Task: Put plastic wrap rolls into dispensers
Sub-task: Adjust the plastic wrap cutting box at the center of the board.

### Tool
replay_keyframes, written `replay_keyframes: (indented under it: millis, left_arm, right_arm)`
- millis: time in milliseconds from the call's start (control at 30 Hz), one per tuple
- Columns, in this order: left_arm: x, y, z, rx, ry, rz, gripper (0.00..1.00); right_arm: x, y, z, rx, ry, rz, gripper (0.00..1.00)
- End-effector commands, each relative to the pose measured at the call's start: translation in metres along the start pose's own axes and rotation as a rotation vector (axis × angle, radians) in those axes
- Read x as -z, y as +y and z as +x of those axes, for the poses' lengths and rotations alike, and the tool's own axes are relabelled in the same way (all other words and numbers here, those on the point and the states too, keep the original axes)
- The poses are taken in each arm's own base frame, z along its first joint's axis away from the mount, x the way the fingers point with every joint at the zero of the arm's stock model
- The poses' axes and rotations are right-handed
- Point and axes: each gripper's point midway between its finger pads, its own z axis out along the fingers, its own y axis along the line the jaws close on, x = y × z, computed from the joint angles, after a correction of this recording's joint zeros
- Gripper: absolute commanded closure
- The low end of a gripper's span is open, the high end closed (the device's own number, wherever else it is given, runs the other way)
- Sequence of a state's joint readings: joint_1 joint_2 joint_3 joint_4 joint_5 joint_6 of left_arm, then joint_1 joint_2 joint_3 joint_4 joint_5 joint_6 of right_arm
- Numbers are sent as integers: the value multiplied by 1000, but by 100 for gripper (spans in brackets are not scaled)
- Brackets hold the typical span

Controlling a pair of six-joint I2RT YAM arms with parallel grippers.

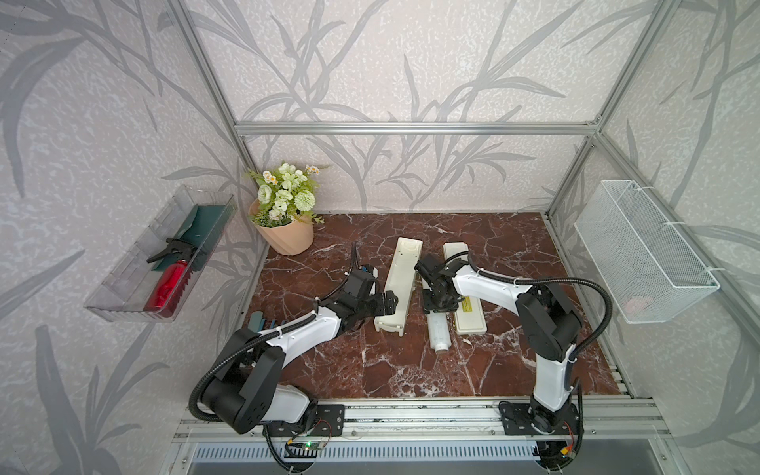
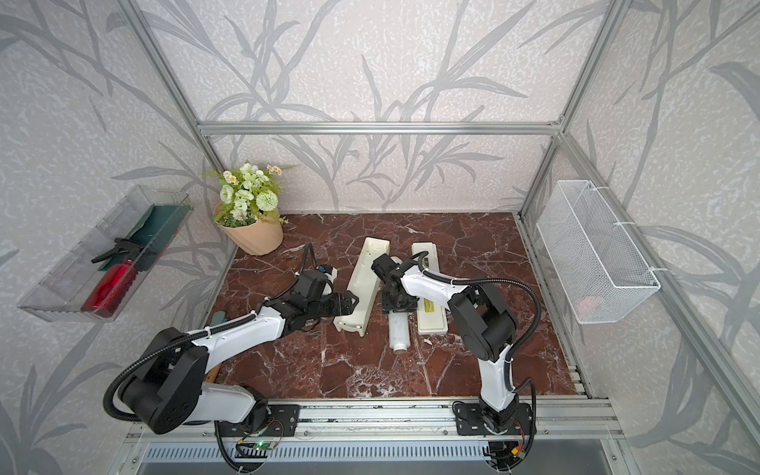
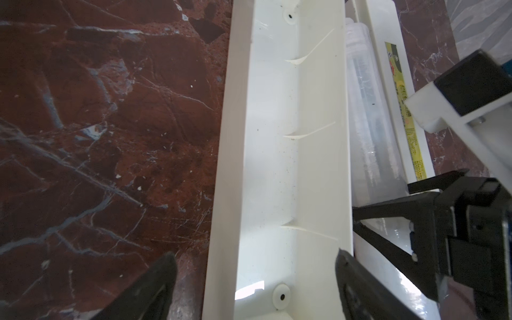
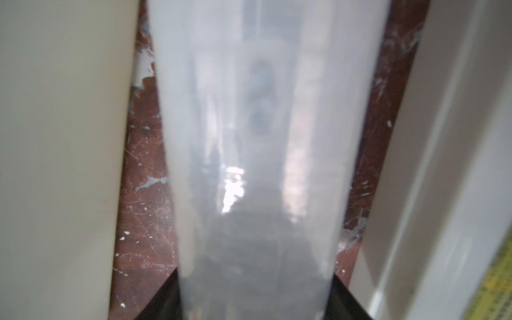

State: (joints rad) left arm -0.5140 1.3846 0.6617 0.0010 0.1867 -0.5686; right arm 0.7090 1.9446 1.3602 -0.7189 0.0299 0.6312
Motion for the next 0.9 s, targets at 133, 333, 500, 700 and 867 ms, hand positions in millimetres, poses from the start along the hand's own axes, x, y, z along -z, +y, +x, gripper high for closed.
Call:
replay_keyframes:
  millis: [133, 333, 500, 700, 867]
  left_arm:
    - [7, -5, 18, 73, 25, 26, 13]
    - [7, -16, 23, 147, 19, 86, 13]
    - [5, -29, 25, 153, 17, 107, 13]
    - [-3, -48, 29, 166, 46, 160, 13]
    - [-4, -61, 28, 166, 42, 188, 13]
  right_arm:
    - [42, -2, -10, 7, -72, -32, 67]
    - [89, 4, -21, 7, -137, -101, 71]
    - [107, 4, -28, 3, -167, -124, 71]
    - [112, 6, -36, 1, -183, -140, 75]
    - [124, 15, -46, -8, -222, -181, 75]
